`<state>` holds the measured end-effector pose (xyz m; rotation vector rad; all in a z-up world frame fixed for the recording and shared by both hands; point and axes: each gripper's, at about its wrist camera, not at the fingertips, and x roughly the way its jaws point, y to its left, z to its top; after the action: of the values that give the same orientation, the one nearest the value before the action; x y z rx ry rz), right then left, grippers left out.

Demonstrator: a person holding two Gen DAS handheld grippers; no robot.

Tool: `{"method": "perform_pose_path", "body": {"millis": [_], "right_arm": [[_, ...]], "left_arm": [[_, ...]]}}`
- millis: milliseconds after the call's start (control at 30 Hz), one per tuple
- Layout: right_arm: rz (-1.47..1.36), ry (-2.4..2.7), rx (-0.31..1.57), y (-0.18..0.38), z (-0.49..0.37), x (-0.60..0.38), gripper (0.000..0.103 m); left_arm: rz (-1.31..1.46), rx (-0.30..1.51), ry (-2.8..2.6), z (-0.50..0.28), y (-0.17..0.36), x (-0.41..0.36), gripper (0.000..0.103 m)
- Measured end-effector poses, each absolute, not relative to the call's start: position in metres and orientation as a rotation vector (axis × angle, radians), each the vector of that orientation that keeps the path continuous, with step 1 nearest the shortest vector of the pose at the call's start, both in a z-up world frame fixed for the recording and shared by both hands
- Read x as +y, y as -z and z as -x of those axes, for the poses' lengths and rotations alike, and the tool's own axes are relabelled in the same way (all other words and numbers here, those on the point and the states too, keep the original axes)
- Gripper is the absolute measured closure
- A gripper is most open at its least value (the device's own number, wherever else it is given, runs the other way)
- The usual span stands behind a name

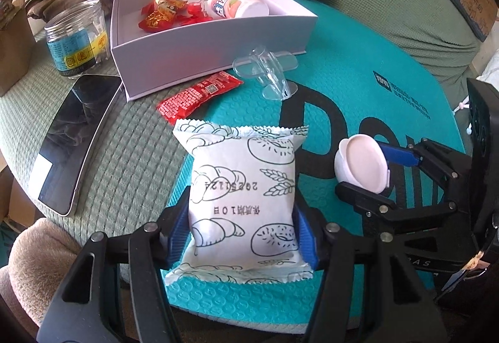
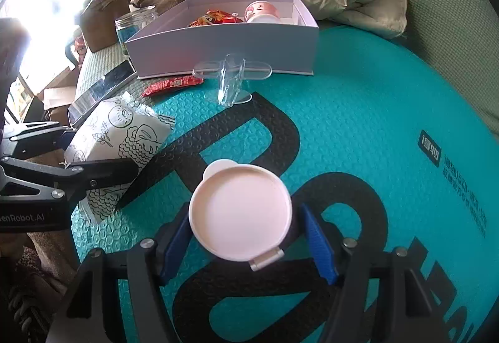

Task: Organize objects
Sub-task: 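Grasp the pink round lid with the right gripper while the left grasps the white bread packet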

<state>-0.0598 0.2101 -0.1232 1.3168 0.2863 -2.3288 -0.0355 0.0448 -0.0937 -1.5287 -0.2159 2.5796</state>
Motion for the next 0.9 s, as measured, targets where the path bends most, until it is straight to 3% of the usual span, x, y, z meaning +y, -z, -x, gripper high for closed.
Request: {"method": "perform_pose_path", "body": {"millis": [467,600,900], "right_arm": [[-1.338,2.342,0.243,0.123,0.063,0.209,0.031],[-1.328,2.357,0.164,0.124,0.063,0.211,0.024],[-1.286,2.387,0.186,0.128,0.059,0.203,0.014]], "left_arm": [[1.494,-0.198,-2.596,0.039,0.092,0.048,0.045],[1.490,-0.179,-2.603,0.041,0.091,0.051,0.045],[1.501,-0.083,-2.636,0.049,0.094,0.060,0.042]]}}
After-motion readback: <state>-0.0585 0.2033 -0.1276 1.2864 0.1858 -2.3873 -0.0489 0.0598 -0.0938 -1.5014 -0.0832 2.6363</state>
